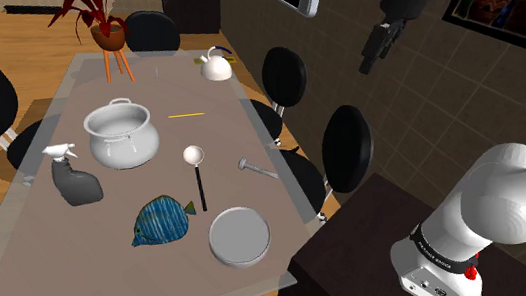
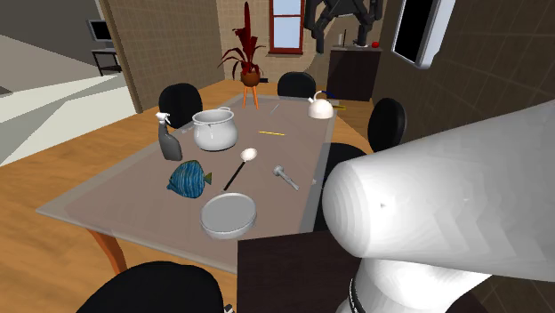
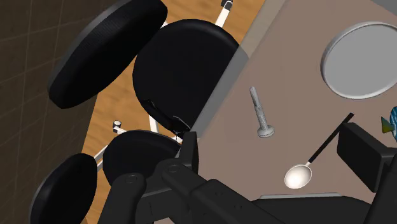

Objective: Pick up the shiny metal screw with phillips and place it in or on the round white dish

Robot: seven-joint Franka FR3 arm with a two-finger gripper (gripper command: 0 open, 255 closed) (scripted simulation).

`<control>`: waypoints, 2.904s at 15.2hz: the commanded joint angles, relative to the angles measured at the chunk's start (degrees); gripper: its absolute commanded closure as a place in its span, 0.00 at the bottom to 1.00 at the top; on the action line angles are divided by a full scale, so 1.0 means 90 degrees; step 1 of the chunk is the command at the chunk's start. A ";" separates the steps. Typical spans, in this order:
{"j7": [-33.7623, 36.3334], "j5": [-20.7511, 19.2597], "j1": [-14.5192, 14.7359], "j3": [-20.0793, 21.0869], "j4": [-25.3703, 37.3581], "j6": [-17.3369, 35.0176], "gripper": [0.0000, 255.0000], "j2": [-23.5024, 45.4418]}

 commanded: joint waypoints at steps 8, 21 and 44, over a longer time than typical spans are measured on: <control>-0.0041 -0.0057 0.0074 0.0046 -0.0742 0.1501 0.00 0.0858; 0.0052 -0.0413 0.0072 0.0218 -0.1015 0.4224 0.00 0.3504; 0.0881 -0.1992 0.0431 -0.0052 0.1449 0.6715 0.00 0.8842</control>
